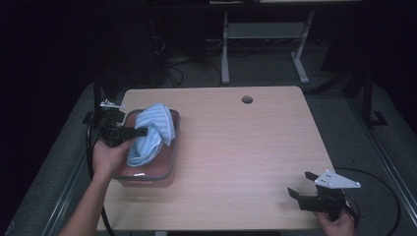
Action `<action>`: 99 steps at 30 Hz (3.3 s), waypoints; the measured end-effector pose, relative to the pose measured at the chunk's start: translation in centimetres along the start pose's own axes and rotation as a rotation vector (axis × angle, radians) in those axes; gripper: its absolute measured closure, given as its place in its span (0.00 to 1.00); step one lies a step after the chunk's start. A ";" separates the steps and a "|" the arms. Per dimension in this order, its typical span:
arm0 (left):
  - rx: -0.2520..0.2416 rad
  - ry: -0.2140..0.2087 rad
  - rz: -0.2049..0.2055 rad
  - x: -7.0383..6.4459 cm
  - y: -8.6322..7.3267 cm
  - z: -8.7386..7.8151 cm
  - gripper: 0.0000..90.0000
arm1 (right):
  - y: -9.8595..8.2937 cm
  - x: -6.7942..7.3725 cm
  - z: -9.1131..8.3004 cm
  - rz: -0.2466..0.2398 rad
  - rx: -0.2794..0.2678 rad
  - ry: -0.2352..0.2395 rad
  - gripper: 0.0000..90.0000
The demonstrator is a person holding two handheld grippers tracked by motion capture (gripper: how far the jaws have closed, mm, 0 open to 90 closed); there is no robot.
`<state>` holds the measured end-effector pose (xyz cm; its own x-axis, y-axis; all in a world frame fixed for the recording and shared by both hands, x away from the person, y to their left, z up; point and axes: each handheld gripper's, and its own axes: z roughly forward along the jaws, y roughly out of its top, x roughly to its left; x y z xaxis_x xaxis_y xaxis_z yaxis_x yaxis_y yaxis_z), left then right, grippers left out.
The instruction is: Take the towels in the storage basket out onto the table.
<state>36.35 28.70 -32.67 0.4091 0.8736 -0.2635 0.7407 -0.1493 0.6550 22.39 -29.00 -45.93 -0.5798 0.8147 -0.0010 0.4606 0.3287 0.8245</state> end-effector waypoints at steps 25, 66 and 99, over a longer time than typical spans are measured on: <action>-0.057 -0.034 0.033 -2.0 2.0 -2.1 0.83 | 0.1 -0.1 -0.1 0.002 -0.002 -0.005 0.16; -0.019 -0.144 0.159 -8.3 4.2 1.6 0.83 | 0.1 -0.4 0.0 0.008 -0.011 0.002 0.16; 0.035 -0.219 0.233 -13.6 5.4 6.5 0.83 | 0.3 -0.3 -0.2 0.002 -0.018 0.008 0.16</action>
<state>38.25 13.02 -30.21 0.6723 0.6940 -0.2576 0.6298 -0.3534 0.6917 22.54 -29.28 -45.57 -0.5839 0.8118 0.0054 0.4499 0.3181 0.8345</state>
